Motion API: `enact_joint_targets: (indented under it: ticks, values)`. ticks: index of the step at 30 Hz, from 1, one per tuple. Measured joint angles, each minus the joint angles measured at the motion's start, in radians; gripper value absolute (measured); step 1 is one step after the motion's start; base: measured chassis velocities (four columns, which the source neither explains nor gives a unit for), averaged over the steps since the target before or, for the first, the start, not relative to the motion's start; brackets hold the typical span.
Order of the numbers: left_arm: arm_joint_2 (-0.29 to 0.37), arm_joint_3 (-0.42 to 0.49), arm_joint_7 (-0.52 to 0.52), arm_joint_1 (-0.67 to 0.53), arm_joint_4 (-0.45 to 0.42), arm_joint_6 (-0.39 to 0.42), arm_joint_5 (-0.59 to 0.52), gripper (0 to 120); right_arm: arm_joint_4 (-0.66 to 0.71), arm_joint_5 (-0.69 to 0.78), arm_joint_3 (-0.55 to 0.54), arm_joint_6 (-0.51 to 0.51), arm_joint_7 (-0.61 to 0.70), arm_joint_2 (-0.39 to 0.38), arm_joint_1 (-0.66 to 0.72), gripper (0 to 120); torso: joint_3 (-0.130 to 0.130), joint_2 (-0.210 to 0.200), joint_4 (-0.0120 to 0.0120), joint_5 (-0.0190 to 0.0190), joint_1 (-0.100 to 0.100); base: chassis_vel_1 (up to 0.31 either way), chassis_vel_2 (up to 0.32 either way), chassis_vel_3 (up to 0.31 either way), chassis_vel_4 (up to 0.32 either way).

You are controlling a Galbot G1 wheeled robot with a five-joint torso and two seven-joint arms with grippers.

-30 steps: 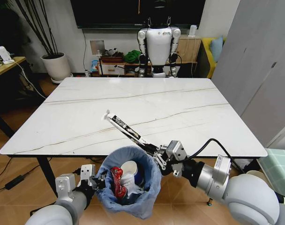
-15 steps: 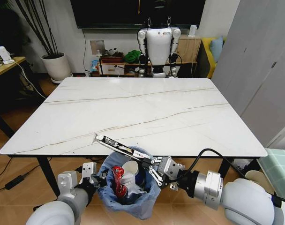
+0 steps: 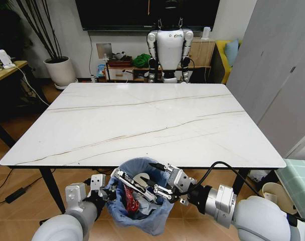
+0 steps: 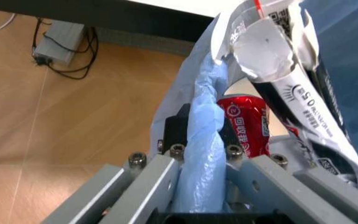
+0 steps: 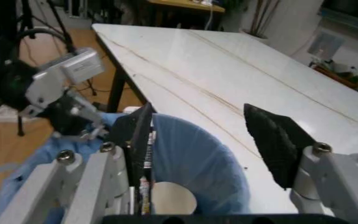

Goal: Pick up the trash bin and place the trash from the table into it.

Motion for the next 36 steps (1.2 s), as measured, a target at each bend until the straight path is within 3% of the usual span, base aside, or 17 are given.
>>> enact_joint_targets:
  ticks: [4,12,20,23,31,36]
  values:
    - [0.000,-0.008,0.002,0.028,-0.019,0.000,0.011,0,0.010,0.080,0.043,-0.046,0.102,0.013,-0.002,77,0.000,0.000,0.0000,0.0000,0.000,0.000,0.000,0.000,0.000]
    - [-0.005,-0.004,0.006,0.056,-0.044,0.000,0.027,0,0.011,0.150,0.115,-0.076,0.168,0.029,-0.027,99,0.000,0.000,-0.0001,-0.0001,0.000,0.000,0.000,0.000,0.000]
    - [-0.006,-0.007,0.011,0.084,-0.048,0.000,0.042,0,0.011,0.252,0.179,-0.120,0.296,0.089,-0.071,100,0.000,0.000,0.0001,0.0001,0.000,0.000,0.000,0.000,0.000]
    - [-0.005,-0.008,0.023,0.093,-0.048,0.000,0.053,0,0.011,0.267,0.255,-0.129,0.339,0.143,-0.132,100,0.000,0.000,0.0000,0.0001,0.000,0.000,0.000,0.000,0.000]
    - [-0.004,-0.009,0.088,0.110,-0.050,0.000,0.109,0,0.012,0.209,0.466,-0.090,0.373,0.266,-0.278,100,0.000,0.000,0.0000,0.0000,0.000,0.000,0.000,0.000,0.000]
    - [-0.001,-0.010,0.111,0.124,-0.050,0.000,0.143,0,0.012,0.142,0.517,-0.091,0.376,0.350,-0.338,100,0.000,0.000,0.0000,-0.0001,0.000,0.000,0.000,0.000,0.000]
